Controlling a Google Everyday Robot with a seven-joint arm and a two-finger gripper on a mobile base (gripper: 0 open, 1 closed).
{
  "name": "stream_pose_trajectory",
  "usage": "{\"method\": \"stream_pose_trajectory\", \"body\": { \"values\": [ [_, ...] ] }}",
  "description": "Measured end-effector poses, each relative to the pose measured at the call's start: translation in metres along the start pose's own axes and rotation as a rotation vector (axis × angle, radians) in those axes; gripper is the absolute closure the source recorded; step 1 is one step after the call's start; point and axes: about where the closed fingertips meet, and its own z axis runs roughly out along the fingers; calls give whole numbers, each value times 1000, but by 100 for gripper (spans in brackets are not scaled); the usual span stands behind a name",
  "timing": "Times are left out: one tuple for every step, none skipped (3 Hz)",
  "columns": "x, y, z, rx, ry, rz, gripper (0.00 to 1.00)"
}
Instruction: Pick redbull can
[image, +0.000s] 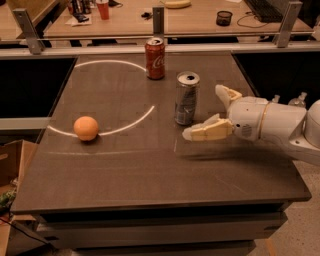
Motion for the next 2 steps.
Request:
{"method": "stream_pose_trajectory", "body": {
  "values": [
    [6, -5, 22, -34, -13, -31, 0],
    [7, -11, 42, -62, -28, -49, 0]
  ]
}}
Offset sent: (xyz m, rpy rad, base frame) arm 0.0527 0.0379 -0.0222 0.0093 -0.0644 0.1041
